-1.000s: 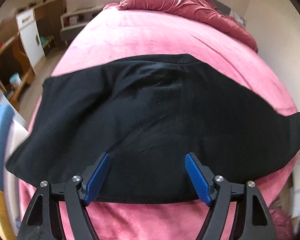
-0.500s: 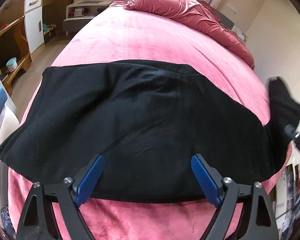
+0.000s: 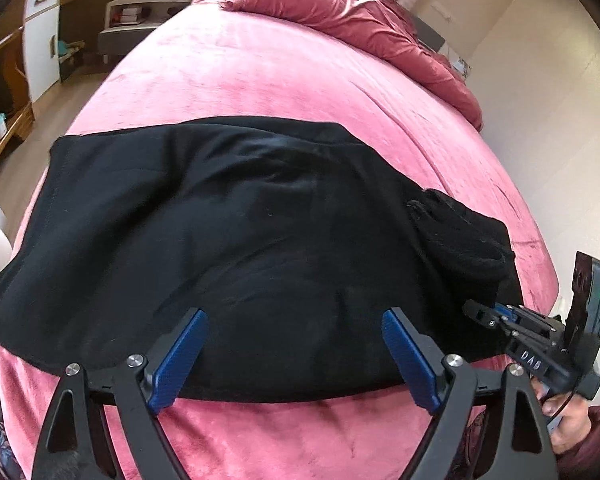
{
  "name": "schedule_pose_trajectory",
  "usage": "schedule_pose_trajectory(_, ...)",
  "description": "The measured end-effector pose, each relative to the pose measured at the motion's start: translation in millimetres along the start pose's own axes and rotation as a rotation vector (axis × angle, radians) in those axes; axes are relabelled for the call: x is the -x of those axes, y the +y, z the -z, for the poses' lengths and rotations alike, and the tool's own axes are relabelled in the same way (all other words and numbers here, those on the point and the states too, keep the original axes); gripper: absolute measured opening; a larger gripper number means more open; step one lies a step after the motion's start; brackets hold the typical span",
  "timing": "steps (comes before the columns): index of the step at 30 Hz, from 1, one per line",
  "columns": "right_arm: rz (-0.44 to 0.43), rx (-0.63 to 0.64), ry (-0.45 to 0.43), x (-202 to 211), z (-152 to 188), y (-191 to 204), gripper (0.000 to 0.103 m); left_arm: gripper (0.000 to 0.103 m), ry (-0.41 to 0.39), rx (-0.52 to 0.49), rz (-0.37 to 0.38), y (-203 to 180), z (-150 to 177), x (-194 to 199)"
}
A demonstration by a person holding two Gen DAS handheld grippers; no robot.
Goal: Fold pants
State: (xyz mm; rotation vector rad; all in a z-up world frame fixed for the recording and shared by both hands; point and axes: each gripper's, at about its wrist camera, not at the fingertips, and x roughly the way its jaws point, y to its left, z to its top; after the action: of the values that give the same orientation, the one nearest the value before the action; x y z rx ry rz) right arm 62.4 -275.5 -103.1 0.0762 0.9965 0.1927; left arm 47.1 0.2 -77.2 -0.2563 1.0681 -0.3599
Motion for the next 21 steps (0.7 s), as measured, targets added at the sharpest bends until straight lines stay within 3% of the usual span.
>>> schedule_pose_trajectory(5,0.036,0.098,-0.019,3,5,11,0.023,0.09,0.031,0.006,0.058,-14,-9,-6)
schedule_pose_trajectory(7,0.012,0.111,-0.027,5,7,14,0.033,0.09,0.048,0.007,0.087,-21,-14,-10)
schedule_pose_trajectory(9,-0.034,0.092,-0.024,8,9,14,0.05,0.09,0.08,0.015,0.132,-28,-17,-16)
schedule_pose_trajectory(11,-0.049,0.088,-0.032,12,12,15,0.055,0.089,0.109,0.021,0.165,-35,-20,-21)
schedule_pose_trajectory(17,-0.036,0.017,-0.036,40,32,-4,0.058,0.089,0.171,0.012,0.265,-61,-28,-42)
schedule_pose_trajectory(21,0.012,-0.099,-0.038,66,55,-36,0.058,0.089,0.197,-0.016,0.276,-79,-32,-56)
